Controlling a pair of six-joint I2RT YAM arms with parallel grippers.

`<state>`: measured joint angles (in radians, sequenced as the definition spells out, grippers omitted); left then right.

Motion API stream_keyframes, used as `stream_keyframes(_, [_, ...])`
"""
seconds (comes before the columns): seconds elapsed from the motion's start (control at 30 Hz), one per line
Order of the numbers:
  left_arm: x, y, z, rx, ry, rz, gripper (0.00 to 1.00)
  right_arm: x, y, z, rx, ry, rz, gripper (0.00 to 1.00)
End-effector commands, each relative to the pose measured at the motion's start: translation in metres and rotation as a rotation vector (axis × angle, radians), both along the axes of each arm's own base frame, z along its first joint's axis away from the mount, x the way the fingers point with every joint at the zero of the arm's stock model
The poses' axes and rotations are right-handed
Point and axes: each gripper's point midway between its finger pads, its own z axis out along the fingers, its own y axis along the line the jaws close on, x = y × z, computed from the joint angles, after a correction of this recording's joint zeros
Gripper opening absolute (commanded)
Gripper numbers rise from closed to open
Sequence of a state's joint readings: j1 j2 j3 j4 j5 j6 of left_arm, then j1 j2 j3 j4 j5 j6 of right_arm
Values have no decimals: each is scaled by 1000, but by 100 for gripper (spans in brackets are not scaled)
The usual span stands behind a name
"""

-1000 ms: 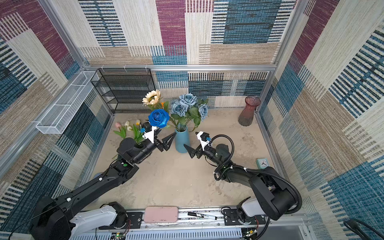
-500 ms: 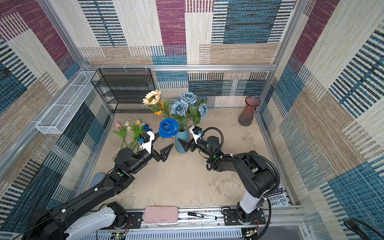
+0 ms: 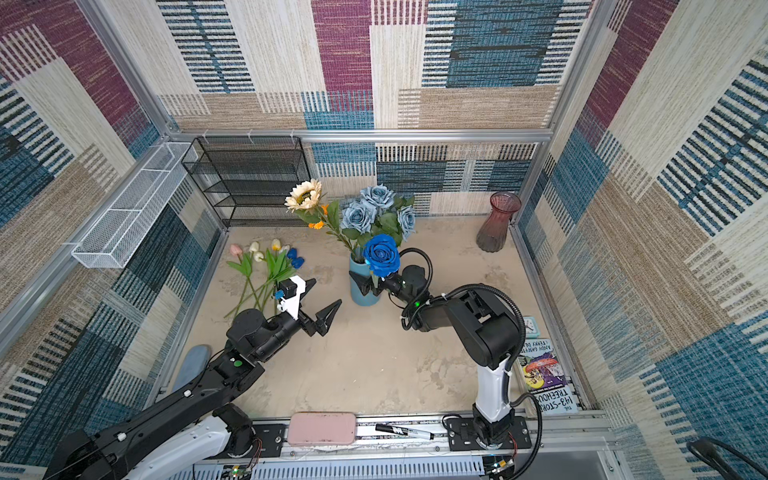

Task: Arrange the flowers into the vase
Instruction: 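Open and withdraw the left gripper while the right gripper closes on the vase, then slide the light-blue vase farther from the robot with the right gripper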

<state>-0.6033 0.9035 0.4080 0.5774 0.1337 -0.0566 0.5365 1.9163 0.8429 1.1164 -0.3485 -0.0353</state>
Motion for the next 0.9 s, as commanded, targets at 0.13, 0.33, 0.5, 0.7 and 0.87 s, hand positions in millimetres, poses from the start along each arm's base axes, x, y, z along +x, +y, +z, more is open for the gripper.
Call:
stream_keyframes(0.13, [6,2,1,11,-8,28,100,6,4,9,20,-58,2,94])
stream_keyframes(0.33, [8,5,1,14,-14,50,100,8,5,8,21,-71,-1,84])
stream_keyframes(0.5, [8,9,2,20,-25,67,100,10,7,9,18,-81,9,72])
stream_keyframes(0.7, [8,16,0,24,-37,103,100,11,10,19,15,-127,41,56])
stream_keyframes(0.87, [6,19,1,36,-47,111,100,19,11,37,14,-183,163,44])
